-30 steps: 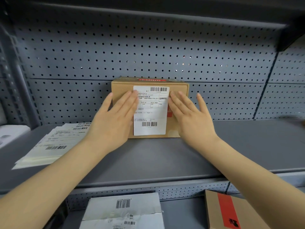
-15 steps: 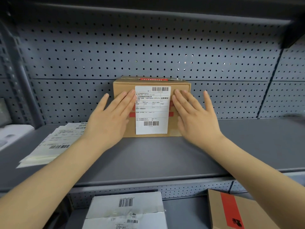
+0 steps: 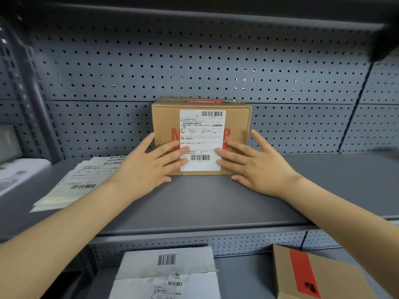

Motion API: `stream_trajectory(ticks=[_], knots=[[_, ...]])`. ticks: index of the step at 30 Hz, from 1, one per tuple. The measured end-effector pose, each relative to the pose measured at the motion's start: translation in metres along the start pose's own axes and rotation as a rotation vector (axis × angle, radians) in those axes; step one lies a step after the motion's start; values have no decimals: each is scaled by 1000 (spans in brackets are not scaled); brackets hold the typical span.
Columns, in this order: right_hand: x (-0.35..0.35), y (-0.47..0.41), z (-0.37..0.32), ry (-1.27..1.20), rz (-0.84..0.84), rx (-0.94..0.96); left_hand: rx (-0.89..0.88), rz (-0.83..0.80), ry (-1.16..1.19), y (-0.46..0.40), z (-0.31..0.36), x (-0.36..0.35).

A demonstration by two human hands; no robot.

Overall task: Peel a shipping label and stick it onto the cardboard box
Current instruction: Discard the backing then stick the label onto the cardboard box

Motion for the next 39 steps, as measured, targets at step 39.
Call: stream_trajectory(ticks=[39], knots=[[29,-37,-20,-170,334,-457,314,135,146,-28,14,51]])
Point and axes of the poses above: each hand's wrist, its own y-axis away from the middle knuckle, its own x-axis out of the back of the hand, z = x × y, the point moved 2 cm from there along -y, towards the middle knuckle, and after that the axes turned 4 degrees about y, right-handed, at the moved point
